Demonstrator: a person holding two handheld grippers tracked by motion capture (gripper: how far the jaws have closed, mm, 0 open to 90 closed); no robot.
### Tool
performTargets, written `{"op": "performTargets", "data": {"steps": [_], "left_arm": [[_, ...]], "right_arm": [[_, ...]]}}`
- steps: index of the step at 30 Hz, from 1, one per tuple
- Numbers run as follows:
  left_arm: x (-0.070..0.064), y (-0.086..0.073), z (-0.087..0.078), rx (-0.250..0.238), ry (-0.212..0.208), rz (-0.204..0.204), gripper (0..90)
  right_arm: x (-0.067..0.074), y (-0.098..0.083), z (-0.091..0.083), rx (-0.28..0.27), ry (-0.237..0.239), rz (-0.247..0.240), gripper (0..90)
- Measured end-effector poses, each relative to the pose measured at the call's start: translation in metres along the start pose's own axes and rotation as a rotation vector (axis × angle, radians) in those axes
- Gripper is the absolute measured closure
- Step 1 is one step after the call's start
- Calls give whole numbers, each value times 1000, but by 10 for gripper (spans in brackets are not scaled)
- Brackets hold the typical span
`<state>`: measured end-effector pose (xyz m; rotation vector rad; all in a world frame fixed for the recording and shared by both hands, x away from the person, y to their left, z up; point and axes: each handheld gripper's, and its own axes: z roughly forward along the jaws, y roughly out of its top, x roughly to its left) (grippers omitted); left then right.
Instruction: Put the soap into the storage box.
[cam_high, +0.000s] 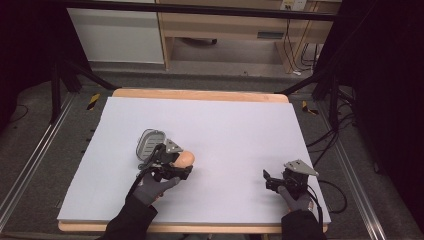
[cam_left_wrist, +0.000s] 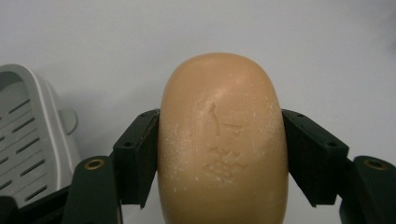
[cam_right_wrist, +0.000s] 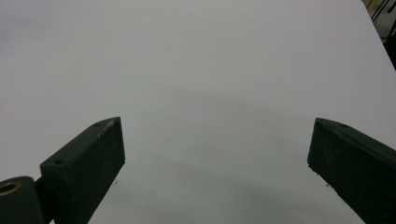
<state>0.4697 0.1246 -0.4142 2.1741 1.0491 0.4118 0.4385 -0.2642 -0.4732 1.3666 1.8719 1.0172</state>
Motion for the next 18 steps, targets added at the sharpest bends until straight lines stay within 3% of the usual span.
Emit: {"op": "performTargets", "data": {"steps": [18], "left_arm": [[34, -2, -17, -31, 43, -68, 318]], "right_arm": [[3, 1, -1, -6, 8, -13, 42]]}}
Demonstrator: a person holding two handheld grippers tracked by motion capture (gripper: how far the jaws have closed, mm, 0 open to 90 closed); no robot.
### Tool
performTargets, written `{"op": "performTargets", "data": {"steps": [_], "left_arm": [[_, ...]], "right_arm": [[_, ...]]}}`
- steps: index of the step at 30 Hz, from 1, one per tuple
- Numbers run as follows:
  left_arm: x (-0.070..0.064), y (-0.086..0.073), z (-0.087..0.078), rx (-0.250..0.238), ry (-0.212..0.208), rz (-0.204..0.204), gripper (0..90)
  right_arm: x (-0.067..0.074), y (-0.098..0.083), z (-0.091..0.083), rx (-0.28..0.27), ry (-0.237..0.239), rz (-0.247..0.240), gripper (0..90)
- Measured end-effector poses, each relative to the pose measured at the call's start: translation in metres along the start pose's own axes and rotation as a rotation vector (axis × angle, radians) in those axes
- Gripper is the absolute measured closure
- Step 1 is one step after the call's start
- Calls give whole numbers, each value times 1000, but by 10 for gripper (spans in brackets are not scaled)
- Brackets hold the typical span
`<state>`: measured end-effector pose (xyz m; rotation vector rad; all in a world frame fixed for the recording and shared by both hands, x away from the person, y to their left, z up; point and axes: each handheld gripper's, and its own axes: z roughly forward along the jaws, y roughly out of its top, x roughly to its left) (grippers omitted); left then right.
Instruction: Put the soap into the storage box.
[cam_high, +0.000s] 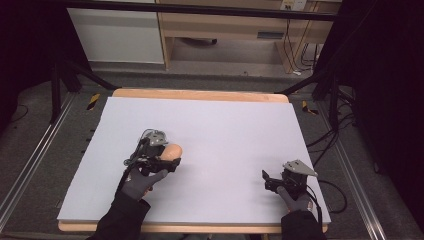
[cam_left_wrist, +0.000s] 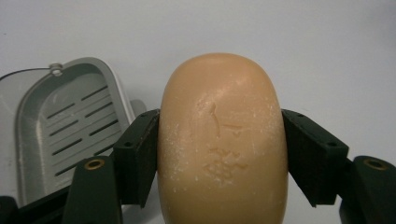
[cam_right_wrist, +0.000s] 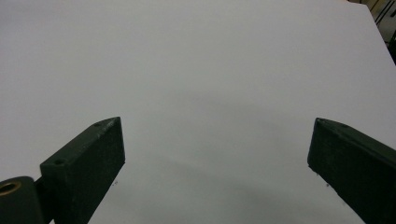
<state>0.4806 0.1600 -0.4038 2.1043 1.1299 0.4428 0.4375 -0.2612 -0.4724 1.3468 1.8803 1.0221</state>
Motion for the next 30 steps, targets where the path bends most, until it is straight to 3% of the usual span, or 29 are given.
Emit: {"op": "performTargets", "data": {"steps": [14, 19, 30], "left_arm": [[26, 4, -10, -40, 37, -63, 318], [39, 5, -10, -58, 57, -96, 318], [59, 11, -2, -54, 78, -126, 319]], "right_arm": [[2, 0, 1, 7, 6, -4, 42], [2, 0, 2, 9, 6, -6, 42], [2, 0, 3, 13, 5, -5, 42]]}}
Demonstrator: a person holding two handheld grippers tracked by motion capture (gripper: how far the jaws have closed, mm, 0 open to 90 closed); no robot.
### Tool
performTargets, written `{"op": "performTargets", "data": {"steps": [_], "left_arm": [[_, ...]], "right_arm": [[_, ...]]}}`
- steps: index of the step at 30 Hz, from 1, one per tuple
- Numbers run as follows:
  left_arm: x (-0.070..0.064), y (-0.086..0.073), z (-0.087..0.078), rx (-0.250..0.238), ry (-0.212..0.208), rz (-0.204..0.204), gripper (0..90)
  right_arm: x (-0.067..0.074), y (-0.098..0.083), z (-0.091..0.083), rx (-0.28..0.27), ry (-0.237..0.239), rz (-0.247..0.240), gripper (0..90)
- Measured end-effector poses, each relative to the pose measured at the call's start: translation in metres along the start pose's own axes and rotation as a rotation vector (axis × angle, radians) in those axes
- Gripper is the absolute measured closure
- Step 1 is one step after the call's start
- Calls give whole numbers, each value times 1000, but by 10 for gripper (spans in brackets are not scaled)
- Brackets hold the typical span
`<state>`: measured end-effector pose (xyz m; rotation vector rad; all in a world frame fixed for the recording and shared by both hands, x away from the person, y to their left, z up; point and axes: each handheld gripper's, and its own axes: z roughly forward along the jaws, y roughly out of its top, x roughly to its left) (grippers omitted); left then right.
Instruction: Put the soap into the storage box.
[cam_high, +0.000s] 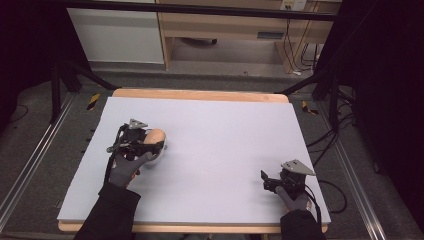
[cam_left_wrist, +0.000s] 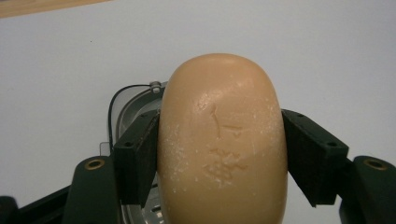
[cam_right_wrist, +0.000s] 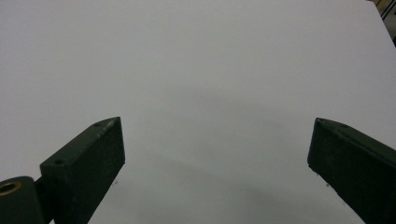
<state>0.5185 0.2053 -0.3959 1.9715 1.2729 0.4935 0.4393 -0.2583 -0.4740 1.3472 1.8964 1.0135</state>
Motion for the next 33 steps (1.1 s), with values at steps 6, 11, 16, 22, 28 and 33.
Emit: {"op": "performTargets", "data": {"steps": [6, 11, 16, 22, 28, 33], "left_arm": [[7, 2, 8, 1, 20, -12, 319], [10, 1, 11, 11, 27, -13, 319], [12, -2, 15, 21, 28, -15, 319], [14, -6, 19, 35, 37, -23, 319], [13, -7, 22, 49, 36, -13, 318], [14, -10, 26, 71, 50, -2, 319]], "right_arm": [[0, 0, 0, 0, -5, -3, 42], [0, 0, 0, 3, 0, 1, 42], [1, 0, -1, 3, -1, -2, 42], [1, -1, 0, 7, -2, -11, 42], [1, -1, 0, 7, 1, -13, 42], [2, -1, 1, 10, 3, -12, 42]]}}
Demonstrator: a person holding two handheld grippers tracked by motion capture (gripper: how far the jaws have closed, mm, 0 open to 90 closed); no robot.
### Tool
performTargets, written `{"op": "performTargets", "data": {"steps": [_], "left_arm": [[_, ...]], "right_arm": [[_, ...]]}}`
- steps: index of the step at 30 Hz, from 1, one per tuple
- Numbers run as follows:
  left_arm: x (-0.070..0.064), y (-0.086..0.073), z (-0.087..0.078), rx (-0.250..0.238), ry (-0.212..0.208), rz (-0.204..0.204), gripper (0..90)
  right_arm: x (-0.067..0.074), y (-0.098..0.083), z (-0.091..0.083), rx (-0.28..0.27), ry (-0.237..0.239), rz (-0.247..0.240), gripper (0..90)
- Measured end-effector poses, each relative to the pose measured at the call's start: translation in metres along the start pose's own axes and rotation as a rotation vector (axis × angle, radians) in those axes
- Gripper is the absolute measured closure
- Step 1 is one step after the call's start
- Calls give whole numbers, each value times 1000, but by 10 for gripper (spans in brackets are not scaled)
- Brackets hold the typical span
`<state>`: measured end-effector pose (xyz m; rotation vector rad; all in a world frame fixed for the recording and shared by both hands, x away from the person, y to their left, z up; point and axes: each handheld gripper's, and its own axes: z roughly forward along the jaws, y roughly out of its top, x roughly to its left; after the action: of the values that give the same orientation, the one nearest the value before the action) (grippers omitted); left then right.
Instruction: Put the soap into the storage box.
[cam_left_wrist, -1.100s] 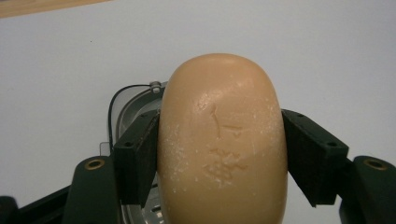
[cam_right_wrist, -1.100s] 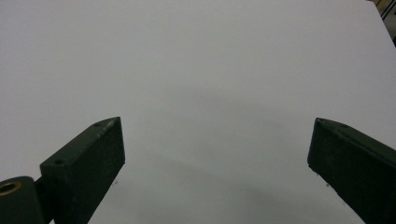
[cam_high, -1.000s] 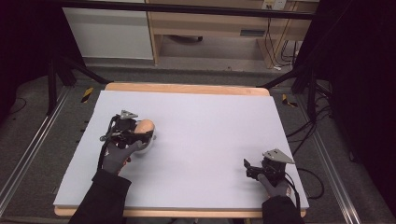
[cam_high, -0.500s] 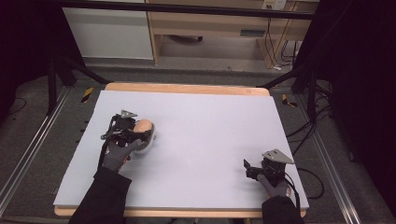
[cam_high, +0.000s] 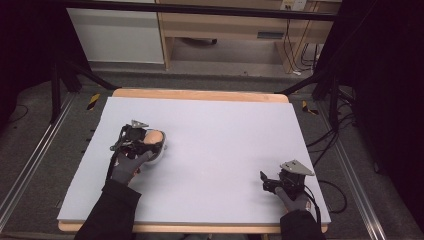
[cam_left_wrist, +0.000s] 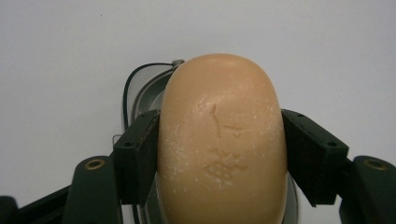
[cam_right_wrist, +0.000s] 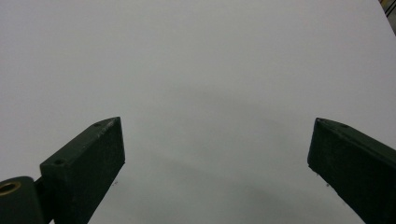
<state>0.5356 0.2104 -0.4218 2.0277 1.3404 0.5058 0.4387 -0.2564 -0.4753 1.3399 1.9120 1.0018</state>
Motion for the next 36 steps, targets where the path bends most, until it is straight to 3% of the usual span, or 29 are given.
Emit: {"op": "performTargets", "data": {"steps": [18, 36], "left_arm": [[2, -3, 3, 4, 1, -14, 312], [-3, -5, 2, -18, 19, 12, 265]], "right_arm": [[0, 0, 0, 2, 0, 2, 42], [1, 0, 0, 4, 0, -3, 42]]}}
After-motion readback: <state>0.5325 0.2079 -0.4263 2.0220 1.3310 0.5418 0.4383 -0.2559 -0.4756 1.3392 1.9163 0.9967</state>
